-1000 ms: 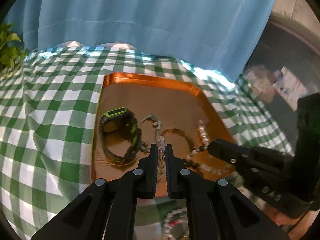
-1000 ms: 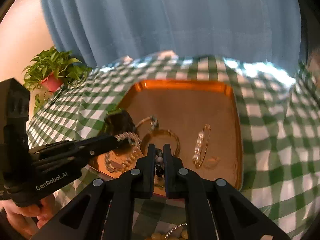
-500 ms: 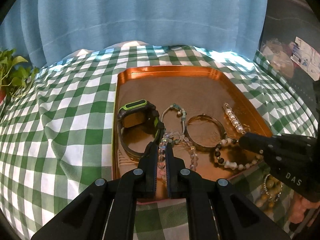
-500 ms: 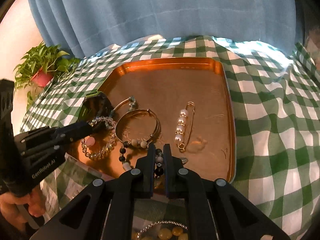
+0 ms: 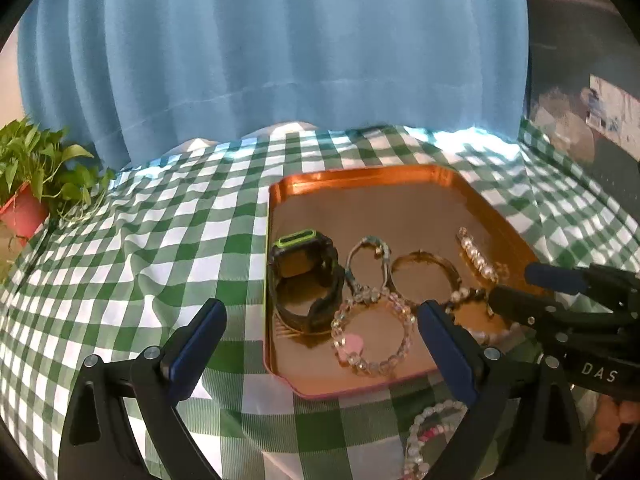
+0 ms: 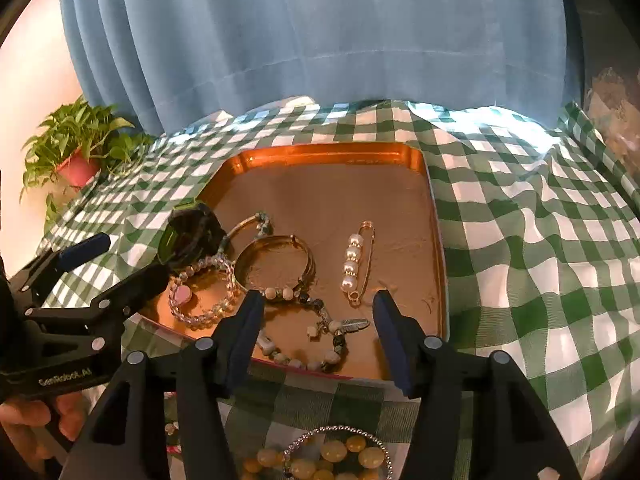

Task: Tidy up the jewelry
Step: 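Withdraw both open tools from the tray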

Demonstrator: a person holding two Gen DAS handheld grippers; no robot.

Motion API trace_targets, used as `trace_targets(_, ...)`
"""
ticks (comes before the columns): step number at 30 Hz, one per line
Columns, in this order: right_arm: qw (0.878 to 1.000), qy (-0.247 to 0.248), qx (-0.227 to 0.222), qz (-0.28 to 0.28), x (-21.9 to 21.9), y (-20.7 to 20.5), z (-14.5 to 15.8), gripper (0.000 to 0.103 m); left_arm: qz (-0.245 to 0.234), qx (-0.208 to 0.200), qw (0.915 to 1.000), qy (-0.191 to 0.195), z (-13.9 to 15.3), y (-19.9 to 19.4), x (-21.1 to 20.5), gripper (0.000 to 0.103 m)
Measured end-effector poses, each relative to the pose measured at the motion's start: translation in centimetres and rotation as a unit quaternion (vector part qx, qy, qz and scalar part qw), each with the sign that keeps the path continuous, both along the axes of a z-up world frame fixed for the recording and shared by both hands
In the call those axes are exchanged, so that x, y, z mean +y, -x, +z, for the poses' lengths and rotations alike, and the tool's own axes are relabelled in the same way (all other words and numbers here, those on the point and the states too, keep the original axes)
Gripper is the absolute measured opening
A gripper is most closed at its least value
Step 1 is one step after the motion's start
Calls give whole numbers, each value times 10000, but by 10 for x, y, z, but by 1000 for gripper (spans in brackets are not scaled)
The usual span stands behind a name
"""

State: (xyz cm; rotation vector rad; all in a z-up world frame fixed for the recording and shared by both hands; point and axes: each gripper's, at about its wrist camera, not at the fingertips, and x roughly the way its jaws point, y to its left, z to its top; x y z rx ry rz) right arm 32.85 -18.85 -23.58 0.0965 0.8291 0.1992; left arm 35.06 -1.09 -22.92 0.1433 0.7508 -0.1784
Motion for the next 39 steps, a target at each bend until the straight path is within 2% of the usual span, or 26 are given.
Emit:
trace_targets(5, 10000, 44, 54, 56, 5, -2, -6, 55, -108, 220, 9997, 87, -5, -3, -4, 96)
trace_targets(7, 9999, 31, 74, 90, 7, -2, -8, 56, -10, 293, 9994, 158, -5, -2, -2, 96)
trace_targets(11, 9999, -140, 71, 21, 7, 3, -4, 56, 183, 541, 9957, 724, 8, 11, 9, 96)
trace_targets(16, 9998, -47, -170, -70, 12, 36, 28, 61, 302, 521, 9949, 807, 41, 44, 16, 96)
trace_targets(22, 9985, 193, -388, -321, 14, 93, 72, 64, 243, 529, 9922, 1106, 85, 99, 30, 96)
trace_targets(27, 9981, 200, -500, -290, 22, 144, 108, 69, 280, 301, 9931, 1102, 128, 149, 38, 96)
trace_targets(31, 9960, 355, -772, -286, 36, 182, 135, 70, 254, 40, 9941, 1049, 164, 193, 42, 96)
trace_targets(35, 9938, 399, -1014, -208, 48, 222, 158, 83, 190, -269, 9956, 875, 192, 236, 39, 96)
trace_targets(39, 9901, 410, -1334, -155, 57, 262, 178, 84, 161, -431, 9954, 835, 209, 266, 39, 96)
